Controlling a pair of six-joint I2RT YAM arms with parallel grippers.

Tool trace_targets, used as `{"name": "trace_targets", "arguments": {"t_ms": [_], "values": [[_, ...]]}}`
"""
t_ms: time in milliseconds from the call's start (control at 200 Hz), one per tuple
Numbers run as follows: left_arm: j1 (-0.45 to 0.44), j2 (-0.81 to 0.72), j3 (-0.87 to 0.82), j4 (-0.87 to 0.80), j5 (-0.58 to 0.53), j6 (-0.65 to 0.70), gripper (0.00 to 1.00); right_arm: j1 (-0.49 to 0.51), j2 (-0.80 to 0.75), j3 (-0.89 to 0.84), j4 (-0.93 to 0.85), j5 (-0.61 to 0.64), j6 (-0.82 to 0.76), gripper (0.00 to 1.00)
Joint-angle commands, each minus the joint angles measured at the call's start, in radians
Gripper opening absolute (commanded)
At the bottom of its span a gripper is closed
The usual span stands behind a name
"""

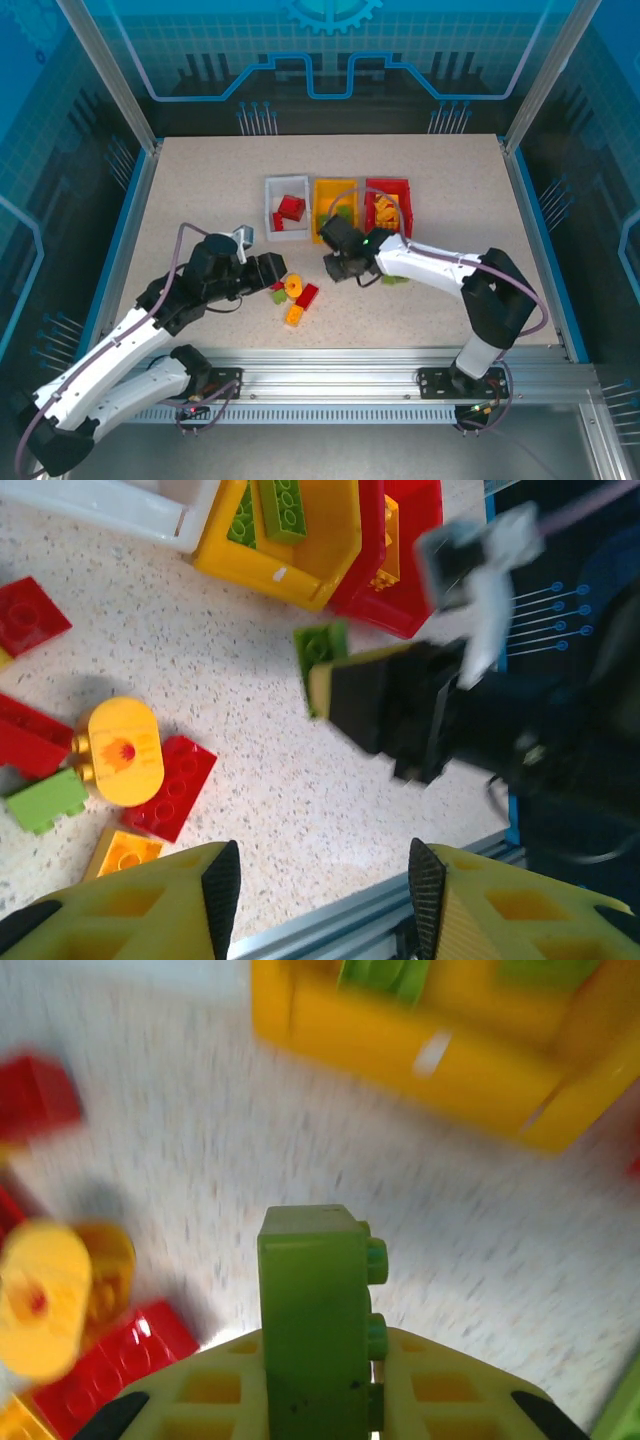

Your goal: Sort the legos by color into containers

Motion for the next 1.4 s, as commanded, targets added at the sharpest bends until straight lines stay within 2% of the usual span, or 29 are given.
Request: {"name": "trace_targets", "arguments": {"t_ms": [0,180,355,510,600,695,895,1020,1161,1396], "values": [[-0.019,0.088,0.069,0.088,-0.071,0.073,0.52,-0.064,0.089,0.141,-0.054,-0.004,0.021,0.16],[-0.041,0.233,0.142,0.156,-0.109,0.127,0.52,-0.166,0.294,0.391,-0.096,-0.081,0.047,0.16],[-0.068,0.312,0.191,0.179,-0.13,0.147,0.52,-0.217,0.478,0.641,-0.186,-0.119,0.044,0.18],[-0.091,0.331,0.2,0.174,-0.141,0.157,0.52,-0.24,0.555,0.739,-0.225,-0.125,0.041,0.27],[-0.103,0.329,0.196,0.165,-0.15,0.157,0.52,-0.247,0.553,0.739,-0.223,-0.125,0.033,0.38],[-0.114,0.325,0.194,0.149,-0.159,0.157,0.52,-0.245,0.526,0.728,-0.218,-0.123,0.018,0.46],[-0.132,0.312,0.201,0.087,-0.195,0.148,0.52,-0.23,0.409,0.669,-0.188,-0.108,-0.01,0.53],[-0.135,0.289,0.196,0.044,-0.213,0.134,0.52,-0.222,0.342,0.66,-0.196,-0.094,-0.019,0.52],[-0.135,0.266,0.204,-0.048,-0.234,0.125,0.52,-0.197,0.203,0.569,-0.152,-0.062,-0.039,0.49],[-0.135,0.235,0.185,-0.157,-0.223,0.142,0.52,-0.139,-0.117,0.25,-0.022,-0.074,-0.062,0.49]]}}
